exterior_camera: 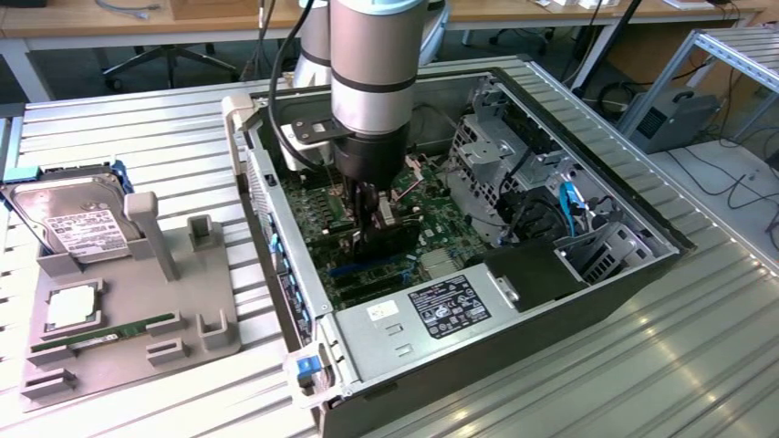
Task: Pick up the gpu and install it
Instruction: 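Insert the gpu into the slot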
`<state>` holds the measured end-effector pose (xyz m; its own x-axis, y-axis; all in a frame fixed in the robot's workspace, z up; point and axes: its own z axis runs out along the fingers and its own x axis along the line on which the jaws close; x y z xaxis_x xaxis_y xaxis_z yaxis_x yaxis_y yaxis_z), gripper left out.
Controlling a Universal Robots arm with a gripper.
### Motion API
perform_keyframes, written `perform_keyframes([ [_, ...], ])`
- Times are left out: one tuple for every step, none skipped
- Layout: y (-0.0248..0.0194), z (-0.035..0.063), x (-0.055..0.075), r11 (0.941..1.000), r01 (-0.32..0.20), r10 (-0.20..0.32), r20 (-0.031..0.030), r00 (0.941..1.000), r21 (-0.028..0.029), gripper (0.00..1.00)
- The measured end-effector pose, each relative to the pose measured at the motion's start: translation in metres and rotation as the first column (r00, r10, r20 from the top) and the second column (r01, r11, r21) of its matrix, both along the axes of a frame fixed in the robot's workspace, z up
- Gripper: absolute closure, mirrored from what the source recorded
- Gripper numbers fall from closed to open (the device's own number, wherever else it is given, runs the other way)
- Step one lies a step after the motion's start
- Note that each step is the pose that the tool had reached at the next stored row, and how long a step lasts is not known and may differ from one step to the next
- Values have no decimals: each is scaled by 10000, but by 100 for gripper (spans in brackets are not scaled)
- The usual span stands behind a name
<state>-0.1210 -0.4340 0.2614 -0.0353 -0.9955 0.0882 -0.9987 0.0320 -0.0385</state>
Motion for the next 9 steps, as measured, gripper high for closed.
perform_keyframes([
  [0, 0, 0, 10000, 0, 0, 0, 10000, 0, 73],
  [0, 0, 0, 10000, 0, 0, 0, 10000, -1, 73],
  [0, 0, 0, 10000, 0, 0, 0, 10000, 0, 73],
  [0, 0, 0, 10000, 0, 0, 0, 10000, 0, 73],
  [0, 0, 0, 10000, 0, 0, 0, 10000, 0, 73],
  [0, 0, 0, 10000, 0, 0, 0, 10000, 0, 73],
  [1, 0, 1, 10000, 0, 0, -1, 10000, -1, 73],
  [4, 0, 2, 10000, -1, 1, 0, 10000, 0, 73],
  [8, 0, 2, 10000, 0, 0, 0, 10000, 0, 73],
])
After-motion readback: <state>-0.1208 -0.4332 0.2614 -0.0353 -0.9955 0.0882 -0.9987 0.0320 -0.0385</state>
